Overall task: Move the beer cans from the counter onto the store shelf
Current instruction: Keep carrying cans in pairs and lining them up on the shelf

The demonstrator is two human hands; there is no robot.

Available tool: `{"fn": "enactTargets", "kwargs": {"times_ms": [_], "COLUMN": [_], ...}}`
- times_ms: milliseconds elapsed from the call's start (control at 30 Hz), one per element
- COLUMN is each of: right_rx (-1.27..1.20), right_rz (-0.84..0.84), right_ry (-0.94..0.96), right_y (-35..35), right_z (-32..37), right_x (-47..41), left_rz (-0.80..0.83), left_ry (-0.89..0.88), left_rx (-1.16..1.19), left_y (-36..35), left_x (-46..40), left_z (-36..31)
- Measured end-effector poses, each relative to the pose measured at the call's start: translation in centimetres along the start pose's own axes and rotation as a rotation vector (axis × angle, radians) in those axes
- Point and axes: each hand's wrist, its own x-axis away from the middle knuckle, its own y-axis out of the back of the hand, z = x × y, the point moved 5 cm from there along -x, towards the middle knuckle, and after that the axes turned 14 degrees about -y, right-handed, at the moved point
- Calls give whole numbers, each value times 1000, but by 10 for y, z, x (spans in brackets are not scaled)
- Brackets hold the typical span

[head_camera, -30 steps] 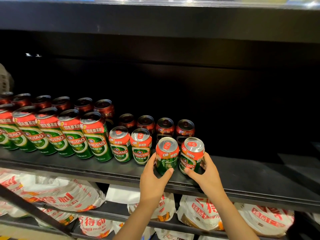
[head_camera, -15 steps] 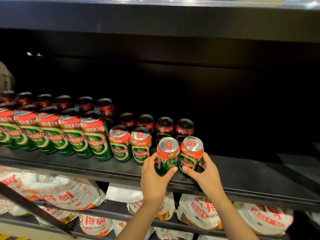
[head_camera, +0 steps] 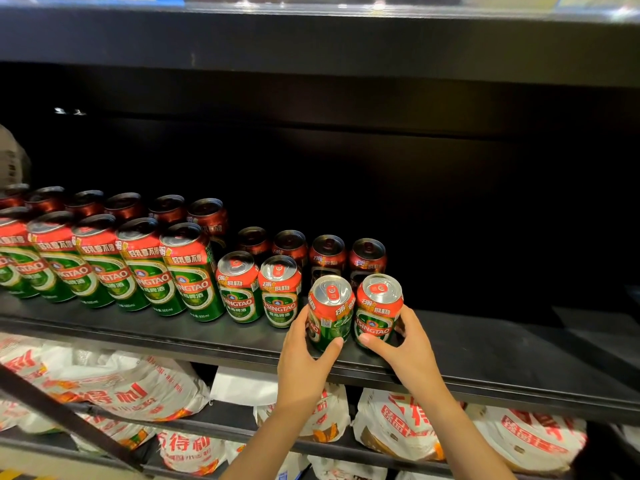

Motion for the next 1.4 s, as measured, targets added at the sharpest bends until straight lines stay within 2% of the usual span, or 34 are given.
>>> {"fn": "enactTargets", "kwargs": {"times_ms": [500, 633, 833, 1033, 1267, 1400], "right_rx": [15, 9, 9, 5, 14, 30], "right_rz": [54, 41, 30, 40, 57, 55], "right_ry": [-2, 1, 19, 17, 5, 2], "right_y": [-2, -2, -2, 0, 0, -1], "right_z": [0, -1, -2, 1, -1, -3], "right_x": [-1, -1, -2, 1, 0, -1], "left_rz": [-224, -198, -63, -123, -264, -264], "left_ry": [-8, 6, 31, -15, -14, -18], "left_rx": [-143, -124, 31, -66, -151, -164], "left_y": [-1, -3, 0, 0, -5, -7], "left_x": [-4, -4, -1, -1, -5, -6], "left_z": [-14, -11, -8, -8, -16, -16]}}
